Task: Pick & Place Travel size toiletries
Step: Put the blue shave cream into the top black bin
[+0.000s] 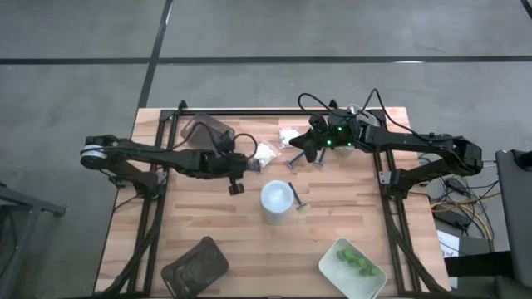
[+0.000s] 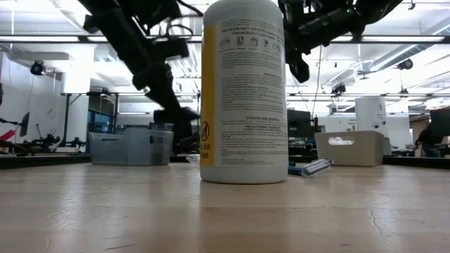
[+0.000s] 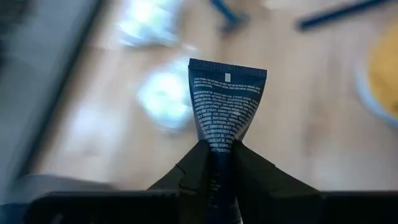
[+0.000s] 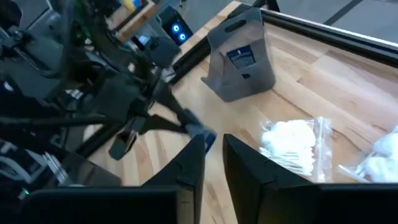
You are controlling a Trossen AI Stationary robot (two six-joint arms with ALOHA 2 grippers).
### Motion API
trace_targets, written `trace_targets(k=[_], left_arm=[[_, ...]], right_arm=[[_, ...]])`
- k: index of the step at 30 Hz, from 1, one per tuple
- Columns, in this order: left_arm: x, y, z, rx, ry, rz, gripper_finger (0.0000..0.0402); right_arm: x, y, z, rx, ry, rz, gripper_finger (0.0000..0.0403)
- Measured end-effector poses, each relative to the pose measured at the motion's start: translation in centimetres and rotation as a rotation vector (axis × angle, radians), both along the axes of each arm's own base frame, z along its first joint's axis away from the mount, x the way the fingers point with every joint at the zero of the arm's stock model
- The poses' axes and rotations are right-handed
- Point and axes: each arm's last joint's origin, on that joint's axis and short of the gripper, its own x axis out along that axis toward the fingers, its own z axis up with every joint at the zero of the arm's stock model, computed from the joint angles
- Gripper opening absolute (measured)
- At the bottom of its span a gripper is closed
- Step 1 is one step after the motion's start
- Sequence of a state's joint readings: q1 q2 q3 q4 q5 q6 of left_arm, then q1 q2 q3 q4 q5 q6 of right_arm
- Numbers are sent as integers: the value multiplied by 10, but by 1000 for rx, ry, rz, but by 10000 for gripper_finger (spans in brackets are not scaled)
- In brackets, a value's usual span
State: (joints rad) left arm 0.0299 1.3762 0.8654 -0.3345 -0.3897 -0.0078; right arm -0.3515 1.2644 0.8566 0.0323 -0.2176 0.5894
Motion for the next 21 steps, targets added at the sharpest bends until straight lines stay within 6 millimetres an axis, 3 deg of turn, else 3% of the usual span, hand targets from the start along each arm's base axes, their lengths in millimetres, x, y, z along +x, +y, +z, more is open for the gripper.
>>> trace_targets(k=[5, 12, 21], left_arm=[[-6, 5, 20, 135, -98, 112, 62], [-2, 7, 43, 174, -274, 159, 62], [10, 19, 73, 153, -603, 256, 62]], right_arm=[[0, 0, 1, 31, -14, -14, 106], [1, -1, 4, 24, -49, -15, 166], [6, -2, 23, -60, -241, -18, 200]])
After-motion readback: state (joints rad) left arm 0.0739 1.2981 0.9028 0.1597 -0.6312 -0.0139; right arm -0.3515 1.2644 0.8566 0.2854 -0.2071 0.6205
